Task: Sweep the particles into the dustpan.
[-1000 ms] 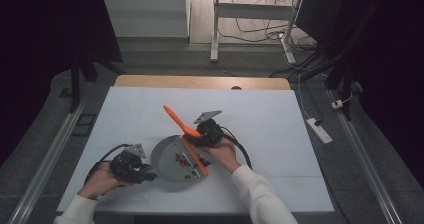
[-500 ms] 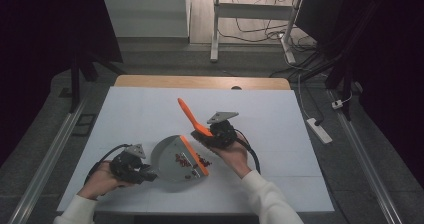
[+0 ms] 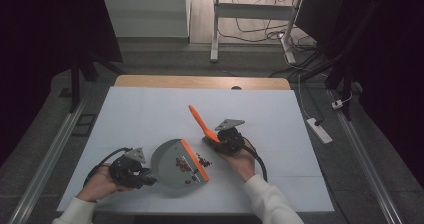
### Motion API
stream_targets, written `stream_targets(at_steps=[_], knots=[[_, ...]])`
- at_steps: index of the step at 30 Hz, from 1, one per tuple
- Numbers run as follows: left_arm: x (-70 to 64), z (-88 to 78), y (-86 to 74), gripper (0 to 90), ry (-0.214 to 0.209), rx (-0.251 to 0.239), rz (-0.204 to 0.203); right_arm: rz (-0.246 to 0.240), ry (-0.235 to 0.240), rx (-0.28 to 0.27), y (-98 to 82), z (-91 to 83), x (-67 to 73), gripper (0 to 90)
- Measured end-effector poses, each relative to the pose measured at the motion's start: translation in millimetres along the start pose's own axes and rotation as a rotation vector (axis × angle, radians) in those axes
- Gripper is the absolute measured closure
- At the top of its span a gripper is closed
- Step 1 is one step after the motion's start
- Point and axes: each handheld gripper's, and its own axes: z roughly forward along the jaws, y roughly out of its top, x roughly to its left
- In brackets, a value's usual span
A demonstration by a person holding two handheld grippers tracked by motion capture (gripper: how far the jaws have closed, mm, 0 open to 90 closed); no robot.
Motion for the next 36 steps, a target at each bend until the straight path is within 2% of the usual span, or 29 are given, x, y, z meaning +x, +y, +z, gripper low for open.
stream_targets(at_steps=[8, 14, 17, 19, 20, 22, 23, 25, 28, 33, 36], knots=[[-2.1, 2.2, 1.1, 61.3, 0.001, -0.003, -0.012, 0.002, 0.046, -0.034, -2.6, 6.7, 23.6, 70.0], [-1.9, 2.8, 1.2, 61.4, -0.004, 0.001, -0.007, 0.007, 0.070, -0.047, -2.7, 9.1, 33.9, 69.9], [-1.5, 3.4, 0.8, 61.3, -0.004, 0.003, -0.006, 0.037, 0.124, -0.055, -2.5, 10.5, 37.3, 70.0], [-1.2, 3.6, 0.6, 61.3, -0.005, 0.005, -0.007, 0.026, 0.144, -0.076, -0.6, 11.2, 45.7, 70.0], [-1.0, 3.7, 0.6, 61.3, -0.006, 0.004, -0.008, 0.026, 0.144, -0.076, -0.6, 11.2, 45.7, 70.0], [-0.7, 3.9, 0.8, 61.3, -0.003, 0.003, -0.012, 0.046, 0.208, -0.097, 2.5, 11.1, 50.6, 70.1], [-0.8, 4.1, 0.9, 61.3, -0.001, 0.004, -0.014, 0.041, 0.222, -0.097, 4.4, 11.2, 54.6, 70.1], [-0.5, 4.3, 0.6, 61.3, -0.003, 0.003, -0.013, 0.000, 0.232, -0.100, 7.7, 11.5, 61.5, 70.1], [-0.1, 5.0, 0.1, 61.3, -0.005, 0.004, -0.014, -0.013, 0.219, -0.131, 11.5, 6.3, 60.0, 70.1], [0.3, 5.3, -0.2, 61.3, -0.006, 0.003, -0.013, 0.025, 0.136, -0.167, 11.0, -7.9, 37.8, 70.1], [0.1, 5.2, -0.1, 61.3, -0.004, 0.004, -0.013, 0.039, 0.094, -0.155, 6.5, -11.4, 26.3, 70.1]])
